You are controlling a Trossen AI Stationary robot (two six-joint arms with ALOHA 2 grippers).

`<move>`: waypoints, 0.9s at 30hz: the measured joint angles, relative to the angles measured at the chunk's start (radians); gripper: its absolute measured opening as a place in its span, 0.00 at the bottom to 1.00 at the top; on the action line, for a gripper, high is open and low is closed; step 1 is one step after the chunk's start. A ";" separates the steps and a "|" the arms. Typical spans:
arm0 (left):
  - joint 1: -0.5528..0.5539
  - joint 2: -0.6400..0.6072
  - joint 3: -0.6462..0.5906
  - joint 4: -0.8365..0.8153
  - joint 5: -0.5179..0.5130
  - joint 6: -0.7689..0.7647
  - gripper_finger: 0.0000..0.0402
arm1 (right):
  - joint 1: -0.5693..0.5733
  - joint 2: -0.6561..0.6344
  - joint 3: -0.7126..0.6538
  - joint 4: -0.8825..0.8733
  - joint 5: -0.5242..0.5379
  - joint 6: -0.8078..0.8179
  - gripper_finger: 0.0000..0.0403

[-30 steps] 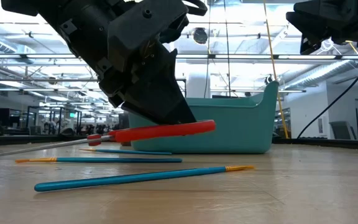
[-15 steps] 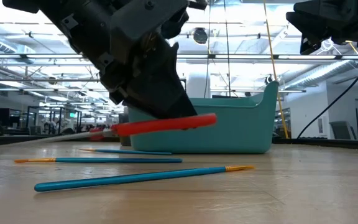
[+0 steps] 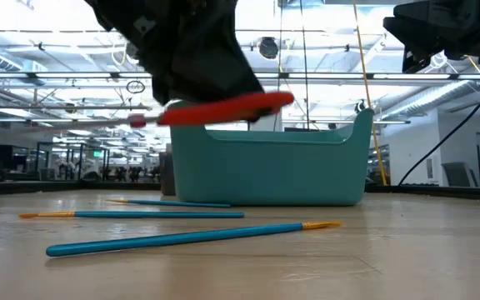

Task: Pick & Place Paint Supplies
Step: Put the orange scissors into the green bin

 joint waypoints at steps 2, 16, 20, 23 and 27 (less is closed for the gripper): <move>0.000 -0.016 0.000 0.000 0.000 0.016 0.24 | 0.000 0.000 0.000 0.001 0.000 0.000 0.23; 0.000 -0.118 0.000 0.007 -0.001 0.089 0.24 | 0.000 0.000 0.000 0.004 0.000 0.000 0.23; 0.000 -0.143 0.000 0.004 0.000 0.107 0.24 | 0.000 0.000 0.000 0.004 0.000 0.000 0.23; 0.000 -0.165 0.000 0.006 -0.001 0.119 0.24 | 0.000 0.000 0.000 0.007 0.000 0.000 0.23; 0.000 -0.189 0.000 0.006 -0.001 0.137 0.24 | 0.000 0.000 0.000 0.007 0.000 0.000 0.23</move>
